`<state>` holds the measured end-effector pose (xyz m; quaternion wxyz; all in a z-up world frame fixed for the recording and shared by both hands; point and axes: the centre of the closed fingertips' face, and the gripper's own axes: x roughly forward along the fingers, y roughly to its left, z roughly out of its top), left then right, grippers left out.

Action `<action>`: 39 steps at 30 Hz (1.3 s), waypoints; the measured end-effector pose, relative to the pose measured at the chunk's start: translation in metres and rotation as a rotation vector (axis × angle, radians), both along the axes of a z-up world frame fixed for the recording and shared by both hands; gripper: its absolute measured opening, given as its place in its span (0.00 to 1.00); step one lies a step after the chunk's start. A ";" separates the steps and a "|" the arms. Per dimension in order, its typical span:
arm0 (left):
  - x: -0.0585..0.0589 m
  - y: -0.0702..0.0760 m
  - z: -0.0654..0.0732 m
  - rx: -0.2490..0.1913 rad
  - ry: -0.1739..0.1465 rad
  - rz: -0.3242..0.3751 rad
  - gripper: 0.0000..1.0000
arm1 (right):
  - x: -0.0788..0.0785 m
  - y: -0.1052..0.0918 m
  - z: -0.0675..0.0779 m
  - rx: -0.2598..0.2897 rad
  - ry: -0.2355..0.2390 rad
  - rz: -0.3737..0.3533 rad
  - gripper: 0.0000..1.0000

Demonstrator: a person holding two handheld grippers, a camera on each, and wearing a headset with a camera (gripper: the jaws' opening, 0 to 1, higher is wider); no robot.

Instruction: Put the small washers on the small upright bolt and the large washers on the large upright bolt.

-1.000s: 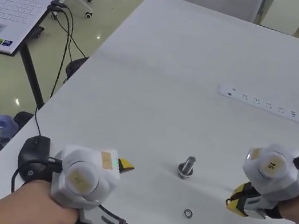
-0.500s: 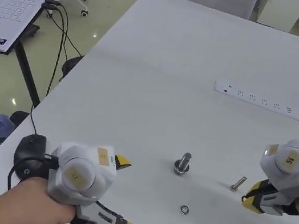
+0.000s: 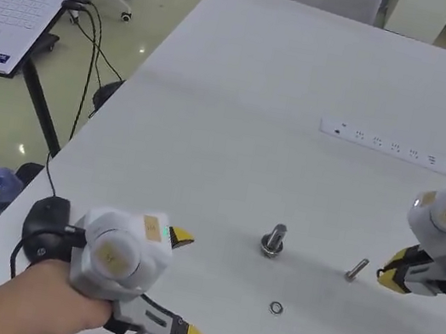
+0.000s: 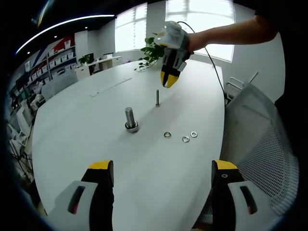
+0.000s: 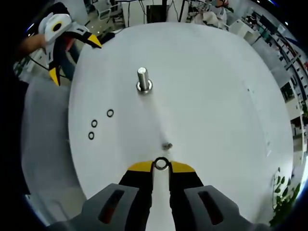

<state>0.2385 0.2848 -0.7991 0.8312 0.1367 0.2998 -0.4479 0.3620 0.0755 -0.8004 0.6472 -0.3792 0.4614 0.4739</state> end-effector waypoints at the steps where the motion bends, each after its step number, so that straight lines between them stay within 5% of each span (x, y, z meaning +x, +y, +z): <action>1: 0.000 0.000 -0.001 0.001 0.001 0.000 0.83 | 0.002 0.002 0.001 0.002 -0.003 0.000 0.12; 11: 0.000 -0.001 -0.001 -0.002 0.003 0.004 0.83 | 0.016 0.012 -0.001 0.003 -0.011 0.013 0.12; 39: 0.002 0.000 -0.004 -0.008 0.011 0.001 0.88 | 0.015 0.018 -0.023 -0.051 0.024 0.061 0.12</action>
